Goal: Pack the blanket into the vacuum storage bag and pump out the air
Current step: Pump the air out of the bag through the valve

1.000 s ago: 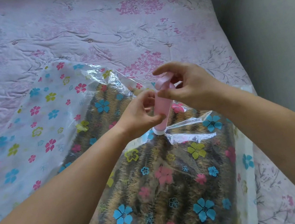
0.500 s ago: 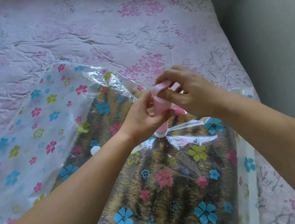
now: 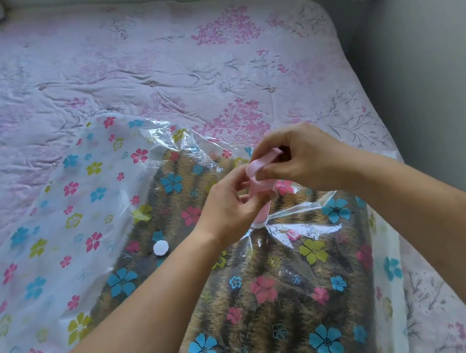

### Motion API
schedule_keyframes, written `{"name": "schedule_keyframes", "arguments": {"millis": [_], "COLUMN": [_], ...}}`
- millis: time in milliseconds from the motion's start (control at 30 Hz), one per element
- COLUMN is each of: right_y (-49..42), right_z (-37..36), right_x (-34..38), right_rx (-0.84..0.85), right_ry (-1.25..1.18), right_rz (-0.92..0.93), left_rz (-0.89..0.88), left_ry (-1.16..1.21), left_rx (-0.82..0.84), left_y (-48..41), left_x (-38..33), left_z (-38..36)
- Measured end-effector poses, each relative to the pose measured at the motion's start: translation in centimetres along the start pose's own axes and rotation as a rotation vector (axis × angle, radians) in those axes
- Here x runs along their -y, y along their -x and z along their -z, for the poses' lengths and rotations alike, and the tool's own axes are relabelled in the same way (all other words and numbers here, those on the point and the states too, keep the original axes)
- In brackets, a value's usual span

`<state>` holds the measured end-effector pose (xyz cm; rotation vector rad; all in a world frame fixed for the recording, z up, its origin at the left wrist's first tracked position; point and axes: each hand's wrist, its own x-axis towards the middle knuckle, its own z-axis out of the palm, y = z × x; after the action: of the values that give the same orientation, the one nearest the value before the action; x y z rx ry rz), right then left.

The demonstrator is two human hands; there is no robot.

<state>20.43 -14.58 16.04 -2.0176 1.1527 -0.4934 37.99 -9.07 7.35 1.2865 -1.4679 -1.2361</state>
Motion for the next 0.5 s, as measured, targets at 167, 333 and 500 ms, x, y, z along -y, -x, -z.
{"name": "schedule_keyframes", "arguments": {"millis": [167,333,500], "right_y": [-0.1,0.2,0.2], "right_z": [1.6,4.6,6.1], "right_x": [2.5,6.3,8.0], "right_rx": [-0.088,-0.309,-0.467], "right_ry": [0.017,-0.165,-0.227], "right_rz": [-0.002,0.192,0.316], "left_rz": [0.031,0.052,0.053], "left_ry": [-0.040,-0.082,-0.071], "left_rx": [-0.016,-0.011,-0.001], "left_y": [0.2,0.2,-0.2], "left_x": [-0.6,-1.0,-1.0], "left_z": [0.1,-0.1,-0.2]}}
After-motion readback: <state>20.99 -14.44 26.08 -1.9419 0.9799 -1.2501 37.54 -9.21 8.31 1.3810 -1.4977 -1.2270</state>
